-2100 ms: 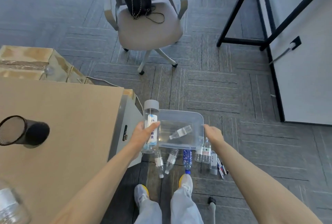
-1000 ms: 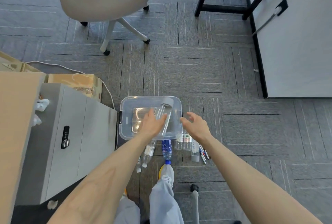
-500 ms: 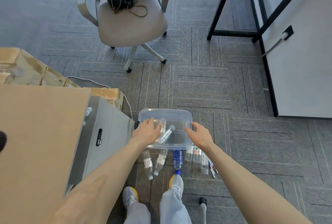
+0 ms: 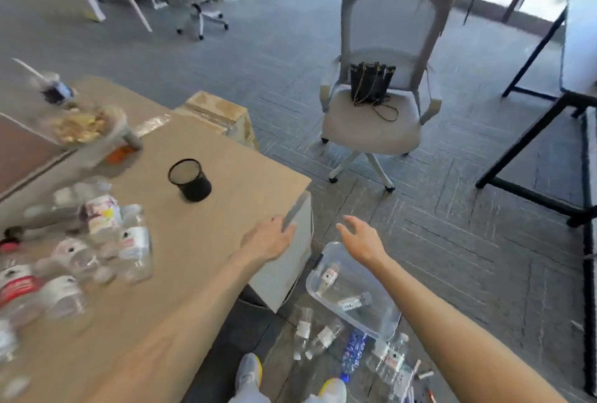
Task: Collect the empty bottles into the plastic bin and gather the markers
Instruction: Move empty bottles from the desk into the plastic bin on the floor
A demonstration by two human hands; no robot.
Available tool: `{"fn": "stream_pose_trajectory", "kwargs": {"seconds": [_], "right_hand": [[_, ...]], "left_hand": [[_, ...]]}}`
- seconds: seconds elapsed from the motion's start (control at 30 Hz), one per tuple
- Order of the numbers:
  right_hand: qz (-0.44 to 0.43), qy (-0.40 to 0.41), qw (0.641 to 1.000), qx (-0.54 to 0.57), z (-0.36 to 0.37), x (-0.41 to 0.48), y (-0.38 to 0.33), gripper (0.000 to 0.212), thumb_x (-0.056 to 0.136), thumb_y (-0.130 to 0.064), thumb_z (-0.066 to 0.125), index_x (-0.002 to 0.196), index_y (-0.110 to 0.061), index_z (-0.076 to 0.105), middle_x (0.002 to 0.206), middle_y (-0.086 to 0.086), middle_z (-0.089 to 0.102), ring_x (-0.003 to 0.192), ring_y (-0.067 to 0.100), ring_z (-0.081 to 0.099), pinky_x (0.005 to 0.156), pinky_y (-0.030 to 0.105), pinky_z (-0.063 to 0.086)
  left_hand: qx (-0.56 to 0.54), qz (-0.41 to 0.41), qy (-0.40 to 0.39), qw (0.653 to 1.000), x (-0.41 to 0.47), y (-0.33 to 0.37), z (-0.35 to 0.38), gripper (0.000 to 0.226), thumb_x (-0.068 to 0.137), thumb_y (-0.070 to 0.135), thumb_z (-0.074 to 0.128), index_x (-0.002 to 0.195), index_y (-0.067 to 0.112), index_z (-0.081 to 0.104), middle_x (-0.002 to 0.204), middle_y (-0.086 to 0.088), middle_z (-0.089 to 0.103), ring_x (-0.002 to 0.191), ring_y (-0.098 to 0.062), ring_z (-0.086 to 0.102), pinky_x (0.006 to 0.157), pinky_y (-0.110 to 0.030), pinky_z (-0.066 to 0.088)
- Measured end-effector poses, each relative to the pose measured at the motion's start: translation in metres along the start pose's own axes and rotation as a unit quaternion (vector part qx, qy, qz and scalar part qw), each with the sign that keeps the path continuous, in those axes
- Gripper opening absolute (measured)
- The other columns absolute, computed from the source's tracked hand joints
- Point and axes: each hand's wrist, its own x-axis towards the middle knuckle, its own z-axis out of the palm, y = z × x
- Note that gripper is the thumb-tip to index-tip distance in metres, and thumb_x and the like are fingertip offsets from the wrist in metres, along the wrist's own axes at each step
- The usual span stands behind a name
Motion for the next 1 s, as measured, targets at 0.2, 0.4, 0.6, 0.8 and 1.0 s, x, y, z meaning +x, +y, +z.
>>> {"fn": "stream_pose_trajectory", "kwargs": {"seconds": [0.2,0.4,0.6,0.8,1.0], "right_hand": [[-0.148,-0.097,0.982,-0.069,0.090,-0.019,-0.121,0.051,0.101,-0.035,0.044,0.148,-0.017,0.038,0.144,0.007,0.049,0.131,0.025,0.048,0.099,0.035,0.041],[-0.248,-0.186,0.946,-0.098,0.231,-0.058,-0.232,0.049,0.098,-0.031,0.051,0.145,-0.018,0.043,0.148,0.005,0.045,0.135,0.023,0.042,0.109,0.034,0.033],[-0.292,-0.222,0.918,-0.148,0.354,-0.121,-0.309,0.050,0.095,-0.033,0.051,0.144,-0.023,0.045,0.140,0.008,0.054,0.125,0.027,0.053,0.106,0.037,0.041],[-0.341,-0.264,0.883,-0.187,0.457,-0.158,-0.364,0.038,0.096,-0.031,0.051,0.133,-0.023,0.056,0.128,0.006,0.061,0.116,0.027,0.058,0.094,0.037,0.047],[-0.343,-0.316,0.862,-0.197,0.532,-0.182,-0.386,0.045,0.095,-0.029,0.053,0.140,-0.024,0.049,0.139,0.004,0.054,0.121,0.021,0.053,0.100,0.036,0.044]], "left_hand": [[-0.070,-0.110,0.091,0.987,-0.070,-0.130,-0.059,0.055,0.101,0.043,0.029,0.144,0.012,0.041,0.150,-0.013,0.042,0.136,-0.030,0.039,0.110,-0.040,0.031],[-0.137,-0.205,0.166,0.955,-0.159,-0.278,-0.075,0.050,0.101,0.043,0.032,0.137,0.013,0.049,0.145,-0.013,0.047,0.131,-0.032,0.045,0.106,-0.042,0.037],[-0.197,-0.259,0.200,0.924,-0.227,-0.406,-0.073,0.047,0.100,0.043,0.035,0.139,0.019,0.048,0.143,-0.011,0.049,0.126,-0.032,0.050,0.101,-0.039,0.043],[-0.292,-0.324,0.230,0.870,-0.279,-0.509,-0.061,0.045,0.094,0.046,0.044,0.131,0.021,0.053,0.128,-0.004,0.060,0.115,-0.028,0.059,0.093,-0.045,0.050],[-0.352,-0.451,0.242,0.784,-0.321,-0.567,-0.033,0.055,0.088,0.040,0.050,0.134,0.010,0.046,0.135,-0.010,0.048,0.124,-0.032,0.049,0.094,-0.035,0.041]]}}
